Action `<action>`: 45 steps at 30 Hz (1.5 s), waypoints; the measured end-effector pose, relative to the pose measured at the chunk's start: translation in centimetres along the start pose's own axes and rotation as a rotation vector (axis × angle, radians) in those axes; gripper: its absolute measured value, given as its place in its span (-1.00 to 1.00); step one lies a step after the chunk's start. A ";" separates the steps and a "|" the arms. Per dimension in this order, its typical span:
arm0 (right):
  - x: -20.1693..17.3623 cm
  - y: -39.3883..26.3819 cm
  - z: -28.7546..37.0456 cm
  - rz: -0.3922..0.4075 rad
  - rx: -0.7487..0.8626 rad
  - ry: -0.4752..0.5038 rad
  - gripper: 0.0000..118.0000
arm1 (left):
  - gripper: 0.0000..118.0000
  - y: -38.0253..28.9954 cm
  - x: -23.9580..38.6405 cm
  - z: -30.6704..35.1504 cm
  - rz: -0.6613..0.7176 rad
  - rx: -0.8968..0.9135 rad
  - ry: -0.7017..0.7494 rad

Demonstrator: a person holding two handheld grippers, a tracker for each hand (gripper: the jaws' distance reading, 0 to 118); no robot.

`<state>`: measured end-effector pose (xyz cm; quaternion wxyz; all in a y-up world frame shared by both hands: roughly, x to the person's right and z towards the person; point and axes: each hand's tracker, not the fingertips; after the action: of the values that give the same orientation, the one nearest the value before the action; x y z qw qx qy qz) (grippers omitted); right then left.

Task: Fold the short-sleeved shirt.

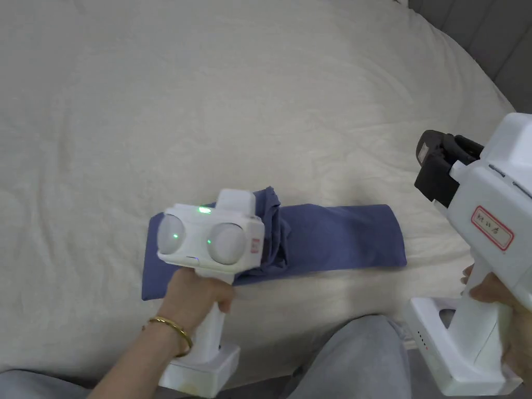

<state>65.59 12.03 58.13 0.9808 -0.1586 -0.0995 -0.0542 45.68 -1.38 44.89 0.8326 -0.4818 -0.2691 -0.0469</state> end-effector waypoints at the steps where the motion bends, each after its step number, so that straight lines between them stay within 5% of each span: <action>1: 0.1 0.0 0.1 0.002 -0.001 -0.002 -0.98 | -1.00 -0.1 0.5 -1.2 -0.001 -0.026 -0.009; 9: 0.5 -0.2 0.7 0.017 -0.019 -0.026 -0.98 | -1.00 -0.5 4.9 -2.7 -0.050 0.009 0.079; 18: 0.0 0.9 1.5 0.036 0.001 -0.017 -0.98 | -0.94 4.0 0.9 3.7 0.185 0.180 -0.262; 20: -0.2 1.1 1.6 0.044 0.008 -0.015 -0.98 | -0.48 5.2 -1.6 5.9 0.190 0.247 -0.277; 21: -0.4 1.2 1.7 0.049 0.011 -0.012 -0.98 | 0.06 6.0 -3.0 7.0 0.199 0.264 -0.285; 23: -0.4 1.2 1.4 0.052 0.014 -0.007 -0.98 | 0.61 6.5 -6.1 8.4 0.209 0.270 -0.310; 27: -1.2 1.4 1.0 0.058 0.012 0.010 -0.98 | 1.00 5.8 -12.5 9.7 0.249 0.290 -0.327; 36: -2.7 1.4 -0.2 0.095 -0.003 0.042 -0.98 | 1.00 -1.2 -25.6 4.9 0.596 0.210 -0.461; 45: -2.9 1.6 -1.0 0.087 -0.035 0.045 -0.98 | 1.00 -4.7 -24.4 1.0 0.696 0.124 -0.614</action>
<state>63.20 13.44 56.13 0.9813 -0.1788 -0.0694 -0.0170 22.92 -7.50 36.86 0.7079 -0.4842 -0.3277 0.3963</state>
